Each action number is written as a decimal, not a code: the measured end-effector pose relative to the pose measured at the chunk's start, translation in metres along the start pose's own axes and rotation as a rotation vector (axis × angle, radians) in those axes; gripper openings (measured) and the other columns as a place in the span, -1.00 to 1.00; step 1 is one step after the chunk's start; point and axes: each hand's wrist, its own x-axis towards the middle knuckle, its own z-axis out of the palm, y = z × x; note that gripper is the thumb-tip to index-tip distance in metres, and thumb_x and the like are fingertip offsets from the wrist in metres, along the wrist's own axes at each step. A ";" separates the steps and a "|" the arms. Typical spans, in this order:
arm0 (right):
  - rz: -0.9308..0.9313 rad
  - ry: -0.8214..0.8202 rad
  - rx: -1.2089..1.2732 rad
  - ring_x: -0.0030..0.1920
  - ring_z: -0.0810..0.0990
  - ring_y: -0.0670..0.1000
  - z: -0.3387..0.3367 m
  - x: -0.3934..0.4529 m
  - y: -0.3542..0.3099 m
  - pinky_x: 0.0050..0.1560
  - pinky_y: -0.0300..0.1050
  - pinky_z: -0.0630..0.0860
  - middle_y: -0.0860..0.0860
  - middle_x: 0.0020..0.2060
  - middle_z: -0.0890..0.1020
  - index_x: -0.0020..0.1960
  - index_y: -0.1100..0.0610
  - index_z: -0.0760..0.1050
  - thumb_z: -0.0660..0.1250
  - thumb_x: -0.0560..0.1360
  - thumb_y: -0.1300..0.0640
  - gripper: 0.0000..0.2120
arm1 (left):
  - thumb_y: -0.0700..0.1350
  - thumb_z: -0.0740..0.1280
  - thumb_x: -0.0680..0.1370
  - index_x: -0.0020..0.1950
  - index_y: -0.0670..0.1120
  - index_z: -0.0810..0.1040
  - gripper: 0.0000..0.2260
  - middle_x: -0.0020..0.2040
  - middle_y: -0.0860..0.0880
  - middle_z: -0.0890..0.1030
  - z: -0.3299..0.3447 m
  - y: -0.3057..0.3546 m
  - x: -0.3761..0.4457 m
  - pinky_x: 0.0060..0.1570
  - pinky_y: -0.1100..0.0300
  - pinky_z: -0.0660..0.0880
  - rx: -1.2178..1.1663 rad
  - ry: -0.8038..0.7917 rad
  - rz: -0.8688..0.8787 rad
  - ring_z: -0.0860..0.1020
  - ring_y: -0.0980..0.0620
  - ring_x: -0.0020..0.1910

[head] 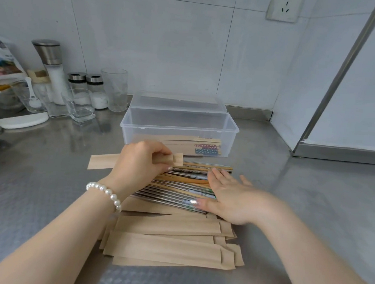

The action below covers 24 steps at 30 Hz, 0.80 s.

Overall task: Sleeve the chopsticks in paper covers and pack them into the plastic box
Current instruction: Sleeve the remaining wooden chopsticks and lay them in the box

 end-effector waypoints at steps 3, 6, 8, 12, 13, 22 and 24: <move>0.029 0.051 0.044 0.50 -0.29 0.02 0.005 0.012 0.000 0.49 0.16 -0.20 0.02 0.49 -0.32 0.49 0.12 -0.35 -0.16 0.48 -0.37 -0.19 | -0.12 0.51 0.32 -0.04 0.00 0.62 -0.76 -0.15 0.08 0.63 0.001 0.000 0.000 0.04 0.15 0.46 0.005 -0.004 0.005 0.55 0.05 -0.09; 0.051 0.103 0.075 0.50 -0.30 0.03 0.009 0.022 0.002 0.49 0.16 -0.22 0.04 0.49 -0.31 0.49 0.13 -0.34 -0.20 0.46 -0.39 -0.17 | -0.12 0.51 0.33 -0.03 -0.01 0.62 -0.76 -0.12 0.06 0.65 0.001 0.000 0.000 0.04 0.15 0.47 0.003 0.002 0.005 0.56 0.04 -0.08; 0.040 0.154 0.166 0.51 -0.28 0.02 0.009 0.026 0.008 0.49 0.14 -0.21 0.02 0.50 -0.28 0.50 0.12 -0.29 -0.21 0.47 -0.37 -0.19 | -0.12 0.51 0.33 -0.02 -0.01 0.62 -0.76 -0.11 0.05 0.65 0.000 0.000 0.000 0.05 0.14 0.47 -0.004 0.005 0.002 0.56 0.03 -0.07; -0.055 0.435 0.599 0.52 -0.04 -0.02 -0.001 0.031 0.039 0.51 -0.05 -0.08 0.03 0.53 0.00 0.52 0.10 0.01 -0.02 0.59 -0.12 -0.43 | -0.12 0.51 0.33 -0.03 0.00 0.62 -0.76 -0.12 0.05 0.65 -0.001 -0.002 0.001 0.06 0.12 0.47 -0.012 0.000 0.001 0.56 0.03 -0.08; -0.051 0.519 0.687 0.50 0.09 0.00 -0.004 0.030 0.050 0.48 -0.12 0.00 0.05 0.50 0.15 0.48 0.10 0.16 0.08 0.60 -0.01 -0.52 | -0.12 0.51 0.33 -0.03 0.00 0.62 -0.76 -0.13 0.06 0.65 -0.001 -0.002 0.001 0.05 0.13 0.47 -0.015 0.000 0.001 0.56 0.03 -0.08; 0.052 0.513 0.651 0.04 0.39 0.03 -0.004 0.024 0.064 0.06 -0.04 0.40 -0.03 -0.13 0.47 -0.27 -0.02 0.41 0.50 0.18 -0.17 -0.66 | -0.14 0.50 0.33 -0.06 0.01 0.62 -0.78 -0.19 0.09 0.62 0.002 -0.001 0.000 -0.04 0.20 0.44 -0.022 -0.033 0.033 0.54 0.06 -0.13; 0.072 0.465 0.511 0.05 0.32 0.02 0.000 0.029 0.055 0.09 -0.03 0.36 -0.07 -0.15 0.40 -0.26 -0.04 0.38 0.50 0.22 -0.18 -0.64 | -0.15 0.50 0.33 -0.06 0.01 0.62 -0.78 -0.18 0.09 0.62 0.002 -0.002 0.000 -0.03 0.20 0.44 -0.023 -0.034 0.035 0.54 0.06 -0.13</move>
